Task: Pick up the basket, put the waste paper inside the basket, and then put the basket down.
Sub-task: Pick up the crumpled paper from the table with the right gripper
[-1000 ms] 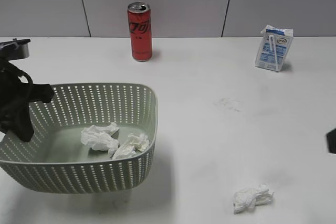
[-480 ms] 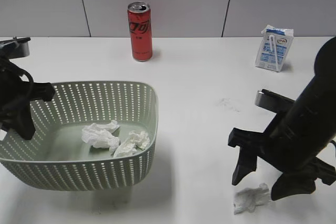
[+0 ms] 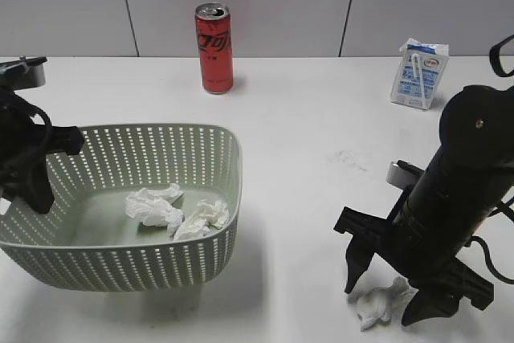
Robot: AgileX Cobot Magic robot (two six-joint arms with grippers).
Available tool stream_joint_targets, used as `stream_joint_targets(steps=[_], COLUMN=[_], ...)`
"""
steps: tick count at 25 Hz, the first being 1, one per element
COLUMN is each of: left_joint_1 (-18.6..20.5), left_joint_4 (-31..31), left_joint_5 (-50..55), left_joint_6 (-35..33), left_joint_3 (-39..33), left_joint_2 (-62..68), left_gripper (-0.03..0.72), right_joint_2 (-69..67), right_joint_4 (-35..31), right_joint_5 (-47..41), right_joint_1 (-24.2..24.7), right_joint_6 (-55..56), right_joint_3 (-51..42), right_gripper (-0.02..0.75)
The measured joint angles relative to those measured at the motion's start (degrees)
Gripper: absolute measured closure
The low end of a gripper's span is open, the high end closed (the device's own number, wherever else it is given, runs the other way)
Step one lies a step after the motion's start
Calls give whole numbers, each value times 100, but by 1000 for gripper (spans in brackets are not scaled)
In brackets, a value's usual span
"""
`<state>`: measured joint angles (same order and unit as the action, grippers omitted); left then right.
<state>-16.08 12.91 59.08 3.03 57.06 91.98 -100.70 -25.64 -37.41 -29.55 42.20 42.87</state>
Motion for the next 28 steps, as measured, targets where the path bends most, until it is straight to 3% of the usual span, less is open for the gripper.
stream_joint_targets(steps=[11,15,20,22,28], left_joint_1=[0,0,0,0,0], left_joint_4=[0,0,0,-6,-47], left_joint_5=[0,0,10,18,22], left_joint_6=[0,0,0,0,0], left_joint_3=[0,0,0,0,0], left_joint_2=[0,0,0,0,0], left_gripper=[683,683,683,683,683], right_joint_2=[-278,-278,-282,-282,235], right_joint_4=[362,399,493,574,666], right_joint_5=[-33,-53,52,84,285], right_joint_1=[0,0,0,0,-33], right_joint_6=[275,288,282,197,-1029], right_joint_3=[16,16,16,16,534], right_gripper=[230,358,668,707,707])
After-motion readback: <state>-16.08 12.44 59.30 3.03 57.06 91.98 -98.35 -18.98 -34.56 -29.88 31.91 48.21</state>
